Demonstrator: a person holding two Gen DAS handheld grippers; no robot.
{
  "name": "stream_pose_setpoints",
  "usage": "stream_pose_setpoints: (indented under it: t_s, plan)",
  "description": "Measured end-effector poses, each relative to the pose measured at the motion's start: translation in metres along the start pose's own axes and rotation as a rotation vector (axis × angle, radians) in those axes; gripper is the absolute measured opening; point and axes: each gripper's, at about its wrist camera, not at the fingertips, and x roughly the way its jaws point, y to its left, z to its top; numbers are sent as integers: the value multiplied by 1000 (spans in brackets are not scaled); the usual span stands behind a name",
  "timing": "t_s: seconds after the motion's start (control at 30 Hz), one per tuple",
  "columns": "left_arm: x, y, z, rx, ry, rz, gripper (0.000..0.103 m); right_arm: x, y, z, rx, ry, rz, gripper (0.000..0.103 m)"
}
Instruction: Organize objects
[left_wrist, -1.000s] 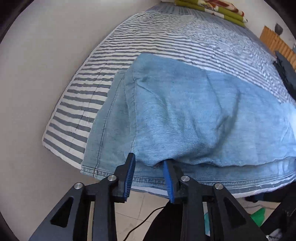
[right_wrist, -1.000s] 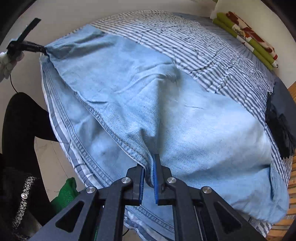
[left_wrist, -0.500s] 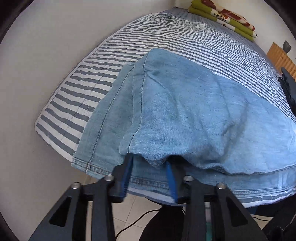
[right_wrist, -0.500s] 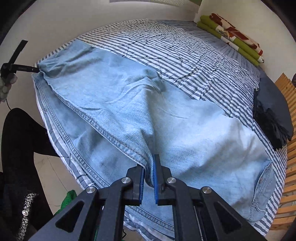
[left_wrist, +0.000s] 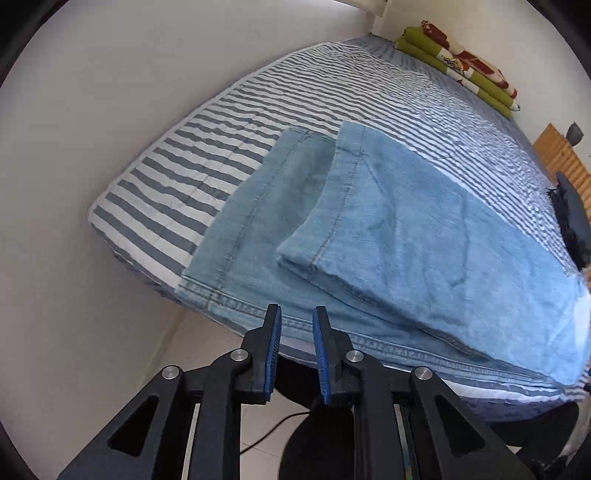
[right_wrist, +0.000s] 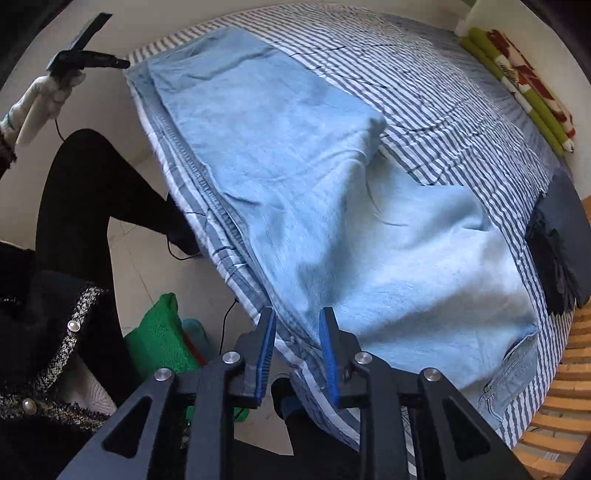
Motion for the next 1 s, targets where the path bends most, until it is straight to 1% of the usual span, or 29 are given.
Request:
stream_pose_setpoints:
  t_s: [0.03, 0.07, 0.1, 0.13, 0.17, 0.2, 0.27, 0.33, 0.37, 0.4, 0.43, 0.47, 0.5, 0.6, 0.67, 0.7, 0.77, 0.8, 0.9, 0.93, 0.97, 1.0]
  plan:
    - [2, -2, 1, -15, 0, -29, 32, -7, 3, 9, -21, -16, 22, 22]
    - [6, -5, 3, -28, -1, -65, 44, -17, 5, 21, -41, -42, 52, 23]
    - [11, -8, 4, -42, -3, -98, 55, -26, 7, 38, -56, -70, 76, 28]
    - [16, -8, 8, -59, 0, -123, 60, -35, 9, 58, -66, -105, 91, 38]
    - [22, -9, 11, -77, 6, -143, 62, -42, 10, 81, -72, -149, 104, 45]
    - [29, -10, 14, -94, 17, -163, 62, -46, 9, 105, -74, -187, 119, 52]
    - [40, -7, 21, -132, 29, -164, 62, -42, 10, 158, -87, -234, 159, 52]
    - [51, 2, 26, -186, 44, -174, 61, -29, 12, 212, -94, -258, 165, 52]
    - [55, 8, 28, -228, 43, -187, 59, -19, 13, 239, -101, -260, 169, 52]
    - [59, 12, 29, -252, 48, -193, 49, -9, 16, 265, -118, -263, 171, 52]
    - [62, 14, 30, -257, 52, -177, 43, 1, 20, 289, -141, -262, 169, 52]
    - [64, 15, 31, -257, 53, -156, 29, 12, 23, 314, -158, -259, 167, 52]
    - [64, 16, 31, -255, 49, -142, 18, 24, 27, 335, -164, -258, 172, 52]
    - [62, 19, 30, -275, 36, -157, 11, 61, 32, 394, -130, -242, 218, 52]
    - [59, 15, 29, -259, 21, -147, 9, 85, 37, 427, -111, -227, 252, 52]
    - [55, 11, 29, -233, 7, -131, 9, 96, 38, 440, -99, -221, 269, 52]
    - [47, 3, 28, -190, -20, -102, 8, 121, 42, 462, -81, -199, 325, 52]
    - [44, 2, 27, -177, -29, -99, 8, 131, 45, 472, -72, -192, 338, 52]
    - [39, 4, 27, -162, -40, -104, 8, 158, 58, 489, -84, -159, 346, 52]
    - [40, 5, 27, -162, -39, -107, 8, 164, 63, 492, -91, -140, 348, 48]
    - [39, 6, 24, -160, -39, -108, 8, 168, 68, 494, -100, -122, 367, 40]
    - [41, 4, 25, -154, -37, -105, 8, 172, 71, 494, -104, -106, 391, 20]
